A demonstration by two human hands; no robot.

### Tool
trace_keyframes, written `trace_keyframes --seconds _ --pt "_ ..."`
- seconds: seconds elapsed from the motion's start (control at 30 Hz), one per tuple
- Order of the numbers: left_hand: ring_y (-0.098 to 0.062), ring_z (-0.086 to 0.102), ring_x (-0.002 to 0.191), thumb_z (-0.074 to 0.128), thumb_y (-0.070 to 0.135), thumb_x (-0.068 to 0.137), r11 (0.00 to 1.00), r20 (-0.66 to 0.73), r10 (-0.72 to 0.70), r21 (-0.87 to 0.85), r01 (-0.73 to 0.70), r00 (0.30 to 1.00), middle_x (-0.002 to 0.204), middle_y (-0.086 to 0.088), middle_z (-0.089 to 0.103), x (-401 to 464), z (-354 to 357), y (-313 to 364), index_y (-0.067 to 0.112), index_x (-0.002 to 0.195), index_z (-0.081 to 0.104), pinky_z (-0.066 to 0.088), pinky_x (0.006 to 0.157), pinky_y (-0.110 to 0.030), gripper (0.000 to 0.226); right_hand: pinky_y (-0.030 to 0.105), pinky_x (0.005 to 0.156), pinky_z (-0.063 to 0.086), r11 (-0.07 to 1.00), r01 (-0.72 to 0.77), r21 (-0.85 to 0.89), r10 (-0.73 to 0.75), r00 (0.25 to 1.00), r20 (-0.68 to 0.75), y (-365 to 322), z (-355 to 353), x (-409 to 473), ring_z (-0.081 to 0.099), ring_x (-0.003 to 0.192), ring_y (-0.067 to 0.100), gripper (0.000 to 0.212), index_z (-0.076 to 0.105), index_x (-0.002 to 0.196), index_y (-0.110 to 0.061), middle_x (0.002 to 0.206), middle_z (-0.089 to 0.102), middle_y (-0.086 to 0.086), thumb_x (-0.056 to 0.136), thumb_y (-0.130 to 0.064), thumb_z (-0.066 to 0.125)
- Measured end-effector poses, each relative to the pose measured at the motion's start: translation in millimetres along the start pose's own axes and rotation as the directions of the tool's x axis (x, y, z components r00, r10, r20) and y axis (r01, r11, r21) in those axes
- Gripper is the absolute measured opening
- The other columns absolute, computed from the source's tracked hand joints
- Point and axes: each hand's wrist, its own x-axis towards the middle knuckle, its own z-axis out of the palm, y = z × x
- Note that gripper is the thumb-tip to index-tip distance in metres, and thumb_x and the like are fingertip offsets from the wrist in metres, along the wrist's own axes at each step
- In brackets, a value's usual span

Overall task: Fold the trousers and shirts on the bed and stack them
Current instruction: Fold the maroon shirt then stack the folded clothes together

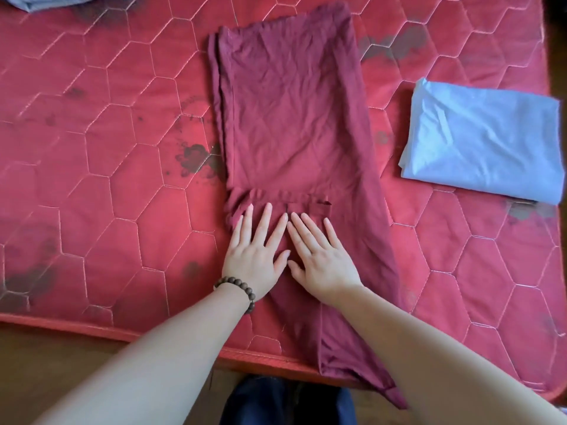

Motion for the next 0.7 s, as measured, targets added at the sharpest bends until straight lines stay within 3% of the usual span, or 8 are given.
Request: trace_keyframes --seconds 0.13,0.23,0.33,0.43,0.5,0.57,0.63,0.7 --pt "-0.033 0.004 0.148 0.030 0.060 0.090 0.996 -0.035 -0.078 -0.040 0.077 0.996 0.160 -0.016 0.007 1.7 7.9 -8.5 0.032 0.153 0.014 0.008 0.120 -0.045 0.071 0.051 0.120 0.003 0.987 -0.152 -0.059 0.149 0.988 -0.047 45.7 4.9 -1.7 0.008 0.149 0.018 0.071 0.017 0.153 -0.025 0.161 0.011 -0.003 0.094 -0.062 0.027" --pt "-0.031 0.005 0.148 0.029 0.052 0.093 0.991 -0.076 -0.107 -0.087 0.101 0.991 0.159 -0.019 0.010 3.5 4.9 -9.4 0.027 0.152 0.021 0.007 0.121 -0.044 0.065 0.052 0.119 0.001 0.973 -0.213 -0.092 0.211 0.977 -0.033 67.6 -1.1 -12.1 0.009 0.149 0.018 0.067 0.017 0.153 -0.025 0.161 0.014 -0.003 0.095 -0.059 0.023" --pt "-0.032 0.013 0.147 0.033 0.037 0.095 0.990 -0.120 -0.090 -0.119 0.076 0.989 0.157 -0.019 0.020 -3.0 1.7 -10.2 0.016 0.149 0.033 0.009 0.120 -0.046 0.057 0.051 0.119 0.002 0.982 -0.161 -0.101 0.159 0.987 -0.029 92.8 -9.9 -27.2 0.004 0.149 0.017 0.061 0.018 0.153 -0.023 0.161 0.014 -0.002 0.098 -0.050 0.022" --pt "-0.031 0.019 0.146 0.039 0.011 0.090 0.987 -0.146 0.158 0.001 -0.159 0.977 0.156 -0.015 0.026 -20.4 6.0 -11.7 0.016 0.146 0.038 0.012 0.119 -0.048 0.056 0.050 0.119 0.008 0.991 -0.032 -0.128 0.026 0.998 -0.051 125.1 -19.0 -50.8 0.009 0.148 0.018 0.055 0.020 0.152 -0.022 0.160 0.019 0.001 0.098 -0.031 0.030" --pt "-0.030 0.022 0.145 0.032 -0.002 0.081 0.936 -0.113 0.350 0.083 -0.343 0.930 0.154 -0.014 0.030 -32.2 6.1 -17.1 0.016 0.146 0.039 0.014 0.119 -0.047 0.068 0.051 0.118 0.012 0.975 0.082 -0.207 -0.090 0.996 -0.029 146.3 -24.9 -67.1 0.013 0.148 0.021 0.067 0.016 0.152 -0.023 0.160 0.019 0.003 0.089 -0.010 0.031" --pt "-0.029 0.022 0.145 0.031 -0.009 0.075 0.880 -0.061 0.470 0.119 -0.461 0.881 0.155 -0.013 0.030 -41.0 3.0 -22.9 0.016 0.147 0.035 0.015 0.119 -0.046 0.077 0.051 0.117 0.012 0.937 0.199 -0.286 -0.197 0.980 0.036 161.6 -29.8 -78.6 0.017 0.147 0.024 0.079 0.011 0.153 -0.023 0.160 0.017 0.004 0.079 -0.002 0.028" --pt "-0.028 0.020 0.146 0.047 -0.008 0.075 0.839 0.016 0.530 0.140 -0.526 0.848 0.155 -0.012 0.028 -46.9 -0.6 -23.8 0.017 0.149 0.032 0.017 0.119 -0.047 0.080 0.052 0.116 0.015 0.897 0.307 -0.318 -0.302 0.951 0.065 166.4 -33.3 -82.8 0.026 0.144 0.027 0.078 0.013 0.153 -0.023 0.158 0.021 0.005 0.080 -0.006 0.034" --pt "-0.025 0.021 0.146 0.061 0.011 0.079 0.814 0.068 0.564 0.123 -0.568 0.823 0.155 -0.010 0.030 -49.9 -4.5 -17.8 0.019 0.148 0.035 0.019 0.118 -0.046 0.074 0.054 0.114 0.019 0.845 0.420 -0.330 -0.406 0.907 0.116 161.8 -35.7 -81.4 0.027 0.144 0.029 0.084 0.020 0.152 -0.025 0.158 0.022 0.005 0.077 -0.012 0.056"
